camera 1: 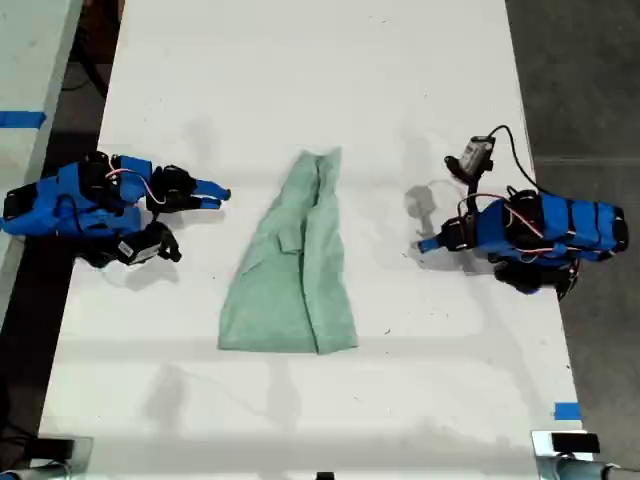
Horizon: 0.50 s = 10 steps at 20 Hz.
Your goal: Fold t shirt
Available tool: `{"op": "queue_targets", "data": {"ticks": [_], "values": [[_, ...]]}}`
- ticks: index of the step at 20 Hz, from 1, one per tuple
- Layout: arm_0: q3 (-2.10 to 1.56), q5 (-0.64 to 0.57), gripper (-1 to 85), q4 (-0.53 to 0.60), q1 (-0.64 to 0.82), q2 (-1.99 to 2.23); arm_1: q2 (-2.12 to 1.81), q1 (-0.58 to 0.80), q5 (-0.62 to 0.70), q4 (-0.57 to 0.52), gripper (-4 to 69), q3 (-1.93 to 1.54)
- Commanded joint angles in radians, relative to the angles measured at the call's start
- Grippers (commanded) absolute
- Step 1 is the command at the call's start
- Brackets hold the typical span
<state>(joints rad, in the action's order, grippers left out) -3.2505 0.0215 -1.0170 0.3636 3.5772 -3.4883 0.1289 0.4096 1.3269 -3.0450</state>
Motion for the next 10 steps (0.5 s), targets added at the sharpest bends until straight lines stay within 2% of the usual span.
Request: {"op": "queue_targets", "data": {"ticks": [1,4,5,7,8,10], "values": [[0.137,0.255,-0.3,0.210,-0.374,-0.138,-0.012,0.003,0.021,0.005,1.2,-0.064],[0.618,0.305,-0.3,0.095,-0.433,-0.853,-0.012,0.005,0.021,0.005,1.2,-0.064],[0.752,0.307,-0.3,0.048,-0.442,-0.974,-0.012,0.003,0.021,0.005,1.2,-0.064],[0.930,0.385,-0.3,-0.078,-0.489,-1.095,-0.012,-0.003,0.020,0.005,1.2,-0.064],[1.008,0.456,1.8,-0.160,-0.537,-1.149,-0.012,-0.003,0.021,0.005,1.2,-0.064],[1.203,0.517,14.8,-0.314,-0.644,-1.316,-0.012,-0.002,0.026,0.005,1.2,-0.064]]}}
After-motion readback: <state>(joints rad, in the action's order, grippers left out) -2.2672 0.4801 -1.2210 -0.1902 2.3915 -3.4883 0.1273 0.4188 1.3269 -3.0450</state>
